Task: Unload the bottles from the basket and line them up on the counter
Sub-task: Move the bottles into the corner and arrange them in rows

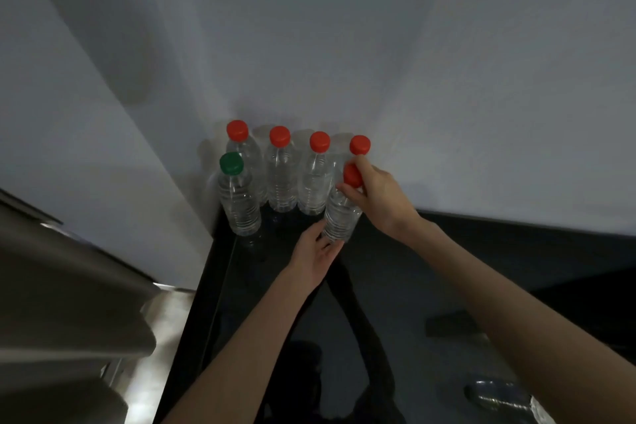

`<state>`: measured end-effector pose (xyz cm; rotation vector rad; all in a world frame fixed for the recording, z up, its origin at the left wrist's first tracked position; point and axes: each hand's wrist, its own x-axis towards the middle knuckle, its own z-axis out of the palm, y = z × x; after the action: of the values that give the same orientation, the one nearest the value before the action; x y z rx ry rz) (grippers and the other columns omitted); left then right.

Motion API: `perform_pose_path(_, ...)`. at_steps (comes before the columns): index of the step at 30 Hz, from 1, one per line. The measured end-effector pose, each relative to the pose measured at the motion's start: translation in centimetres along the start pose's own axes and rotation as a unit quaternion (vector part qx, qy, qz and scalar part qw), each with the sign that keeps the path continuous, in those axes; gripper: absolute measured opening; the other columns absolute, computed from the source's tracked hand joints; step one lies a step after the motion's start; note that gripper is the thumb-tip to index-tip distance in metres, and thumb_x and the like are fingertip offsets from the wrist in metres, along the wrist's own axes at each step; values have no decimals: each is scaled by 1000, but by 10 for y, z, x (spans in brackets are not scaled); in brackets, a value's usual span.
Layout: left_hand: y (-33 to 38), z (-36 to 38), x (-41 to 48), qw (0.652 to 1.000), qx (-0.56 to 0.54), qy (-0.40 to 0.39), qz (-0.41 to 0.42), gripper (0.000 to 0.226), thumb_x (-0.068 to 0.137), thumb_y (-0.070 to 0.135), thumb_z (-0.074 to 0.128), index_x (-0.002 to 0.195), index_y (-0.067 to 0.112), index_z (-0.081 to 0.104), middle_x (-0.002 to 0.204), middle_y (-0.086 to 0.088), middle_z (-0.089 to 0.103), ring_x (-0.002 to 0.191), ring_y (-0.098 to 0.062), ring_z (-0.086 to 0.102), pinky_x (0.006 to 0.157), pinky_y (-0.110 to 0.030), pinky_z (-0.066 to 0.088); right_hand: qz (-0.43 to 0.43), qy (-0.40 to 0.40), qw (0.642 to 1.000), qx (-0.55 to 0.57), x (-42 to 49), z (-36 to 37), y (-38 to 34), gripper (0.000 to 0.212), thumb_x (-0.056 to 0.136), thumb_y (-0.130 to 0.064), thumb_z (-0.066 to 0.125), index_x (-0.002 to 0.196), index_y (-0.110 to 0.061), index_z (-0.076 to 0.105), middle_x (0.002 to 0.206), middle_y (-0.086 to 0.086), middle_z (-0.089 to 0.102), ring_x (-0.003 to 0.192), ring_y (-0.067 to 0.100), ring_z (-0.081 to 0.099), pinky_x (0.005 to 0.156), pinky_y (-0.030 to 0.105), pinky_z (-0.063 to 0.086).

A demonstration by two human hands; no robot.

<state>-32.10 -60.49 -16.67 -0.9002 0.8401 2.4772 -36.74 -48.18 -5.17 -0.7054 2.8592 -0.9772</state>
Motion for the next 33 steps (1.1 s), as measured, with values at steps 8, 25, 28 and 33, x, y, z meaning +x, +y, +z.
perform_pose_path(8, 9, 11, -20, 991, 136, 4, -18, 47, 96, 34, 52, 140, 18, 46, 139, -13, 50, 129, -30, 47, 99, -39, 43, 29, -1, 999, 15, -8, -1, -5, 37, 97, -25, 53, 129, -13, 41, 104, 10, 58, 87, 20, 56, 78, 39, 49)
perform_pose_path(25, -36, 69, -201, 593, 665, -50, 451, 51, 95, 33, 54, 143, 21, 44, 144, 6, 47, 134, -6, 39, 112, -30, 33, 90, 120, 985, -86, -235, -132, -4, 32, 94, -34, 50, 126, -31, 53, 111, -10, 58, 104, 12, 56, 84, 45, 53)
perform_pose_path(28, -72, 100, -223, 548, 678, -65, 485, 51, 95, 35, 53, 144, 23, 43, 140, 5, 51, 128, -11, 46, 105, -33, 42, 107, 147, 978, -97, -282, -156, 10, 32, 92, -37, 50, 123, -32, 53, 110, -13, 57, 104, 11, 54, 83, 44, 52)
perform_pose_path(33, -156, 151, -240, 523, 677, -101, 507, 49, 95, 35, 53, 142, 24, 46, 136, 7, 55, 128, -10, 47, 106, -33, 41, 136, 160, 971, -114, -363, -195, 43, 34, 92, -37, 50, 125, -31, 54, 114, -10, 57, 106, 13, 51, 83, 43, 51)
